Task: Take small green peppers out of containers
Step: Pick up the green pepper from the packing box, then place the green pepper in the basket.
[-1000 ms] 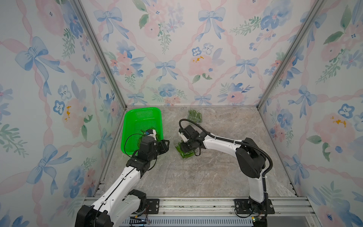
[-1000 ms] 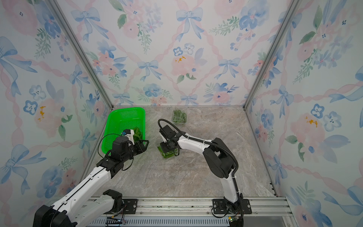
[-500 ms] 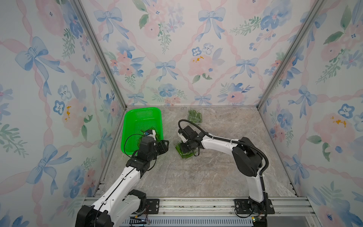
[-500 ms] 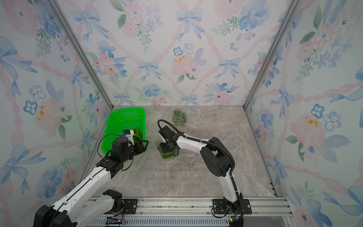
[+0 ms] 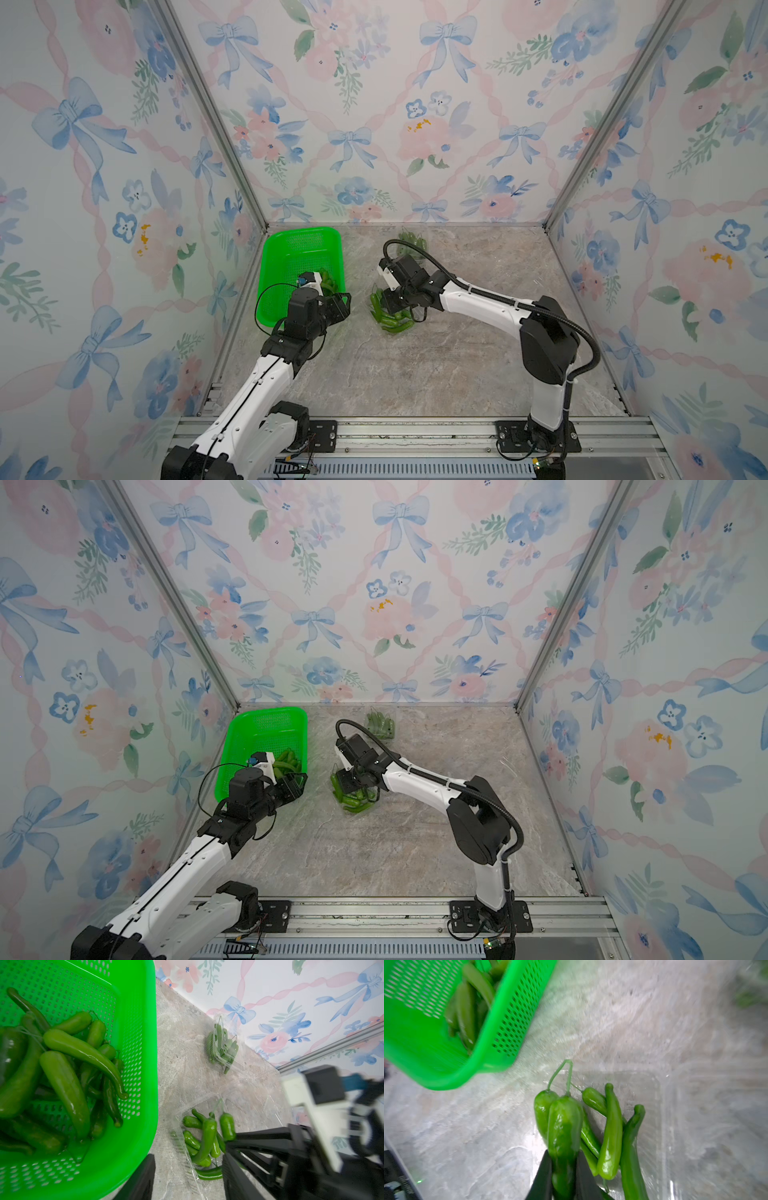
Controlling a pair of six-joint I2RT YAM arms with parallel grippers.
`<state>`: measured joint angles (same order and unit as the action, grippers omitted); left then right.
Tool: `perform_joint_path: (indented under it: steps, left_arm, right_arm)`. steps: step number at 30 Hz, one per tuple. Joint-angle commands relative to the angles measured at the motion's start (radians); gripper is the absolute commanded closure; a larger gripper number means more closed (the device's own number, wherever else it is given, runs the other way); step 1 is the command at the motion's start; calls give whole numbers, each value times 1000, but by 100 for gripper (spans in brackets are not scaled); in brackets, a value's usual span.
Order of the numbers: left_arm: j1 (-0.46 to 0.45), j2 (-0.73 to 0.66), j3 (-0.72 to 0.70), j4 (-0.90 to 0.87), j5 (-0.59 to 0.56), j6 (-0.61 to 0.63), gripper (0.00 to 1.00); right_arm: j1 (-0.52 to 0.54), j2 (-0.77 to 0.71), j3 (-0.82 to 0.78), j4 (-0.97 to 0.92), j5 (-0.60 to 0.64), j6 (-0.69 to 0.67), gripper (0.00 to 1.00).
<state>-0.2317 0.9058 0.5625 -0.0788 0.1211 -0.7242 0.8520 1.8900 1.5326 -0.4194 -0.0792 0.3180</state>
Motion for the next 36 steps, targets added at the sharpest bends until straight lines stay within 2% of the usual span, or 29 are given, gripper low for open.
perform_joint_path:
  steps: [1, 5, 11, 16, 22, 24, 28, 30, 36]
  left_arm:
    - [39, -27, 44, -16, 5, 18, 45]
    - [120, -82, 54, -22, 8, 1, 45]
    - [293, -174, 33, -51, 80, -23, 44]
    - [340, -191, 19, -63, 134, -33, 45]
    - [352, -232, 27, -91, 192, 1, 44]
    - [353, -242, 28, -122, 193, 27, 44]
    - [354, -245, 18, -162, 218, 69, 43]
    - [355, -235, 9, -166, 229, 79, 43]
    - [346, -155, -6, -165, 244, 111, 42]
  right_arm:
    - [2, -36, 50, 16, -30, 6, 97]
    - [6, 17, 147, 60, -119, 22, 97]
    - [25, 205, 391, 97, -225, 38, 98]
    - [40, 414, 684, 24, -253, 80, 96]
    - [53, 707, 1087, -40, -293, 172, 92]
    - [52, 747, 1112, 0, -291, 208, 89]
    - [51, 768, 1083, 42, -282, 230, 73]
    - [47, 770, 1082, 30, -286, 227, 71]
    - [22, 637, 978, -28, -274, 134, 56]
